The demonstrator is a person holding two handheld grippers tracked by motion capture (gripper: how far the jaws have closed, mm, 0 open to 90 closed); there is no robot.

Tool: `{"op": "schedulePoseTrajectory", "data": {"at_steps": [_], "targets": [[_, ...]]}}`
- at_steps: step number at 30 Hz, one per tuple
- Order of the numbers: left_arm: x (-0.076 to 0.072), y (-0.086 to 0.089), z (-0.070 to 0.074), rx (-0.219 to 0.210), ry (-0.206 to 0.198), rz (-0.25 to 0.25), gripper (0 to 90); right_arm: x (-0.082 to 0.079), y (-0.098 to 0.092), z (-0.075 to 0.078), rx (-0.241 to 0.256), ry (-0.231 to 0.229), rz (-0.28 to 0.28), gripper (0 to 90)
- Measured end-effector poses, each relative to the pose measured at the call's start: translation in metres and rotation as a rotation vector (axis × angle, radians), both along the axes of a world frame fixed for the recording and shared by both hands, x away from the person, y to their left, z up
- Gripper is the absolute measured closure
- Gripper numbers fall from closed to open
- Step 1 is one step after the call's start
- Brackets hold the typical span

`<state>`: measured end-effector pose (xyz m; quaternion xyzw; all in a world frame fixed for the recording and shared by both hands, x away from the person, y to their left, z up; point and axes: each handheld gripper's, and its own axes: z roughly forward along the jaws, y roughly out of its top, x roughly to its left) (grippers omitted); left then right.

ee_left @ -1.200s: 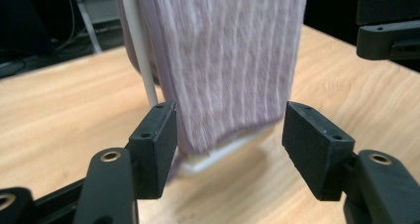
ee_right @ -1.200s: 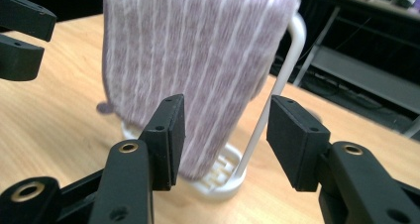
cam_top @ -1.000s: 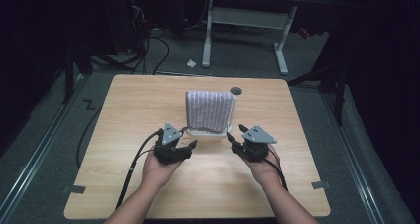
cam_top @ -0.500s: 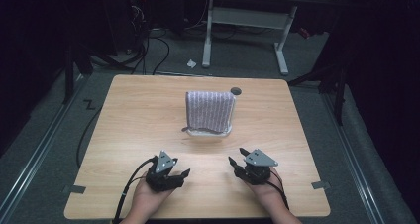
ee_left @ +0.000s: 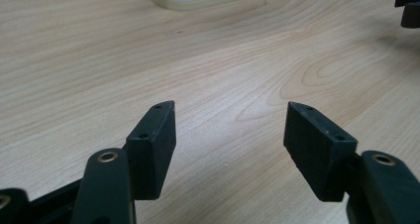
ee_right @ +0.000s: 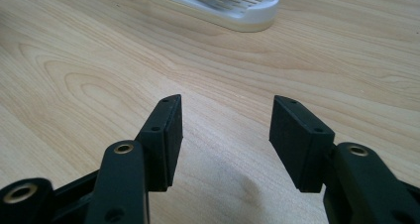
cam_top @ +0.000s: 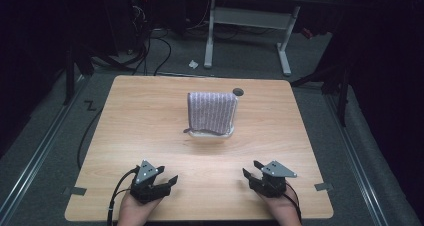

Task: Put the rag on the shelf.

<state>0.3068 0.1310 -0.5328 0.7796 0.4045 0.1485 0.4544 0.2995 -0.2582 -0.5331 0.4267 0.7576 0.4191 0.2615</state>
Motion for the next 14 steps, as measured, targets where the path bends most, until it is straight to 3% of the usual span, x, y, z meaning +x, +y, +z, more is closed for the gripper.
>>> {"op": "schedulePoseTrajectory", "data": {"at_steps": [7,14], "targets": [[0.0003,-0.0058,-0.0030,0.025,0.002,-0.023,37.7,0.0020,-0.0017,-0.0028,-0.011,0.007,0.017,47.2],[-0.0014,-0.0054,-0.0023,0.017,0.002,-0.018,37.3,0.0008,-0.0039,-0.0017,-0.003,0.005,0.013,47.0]]}}
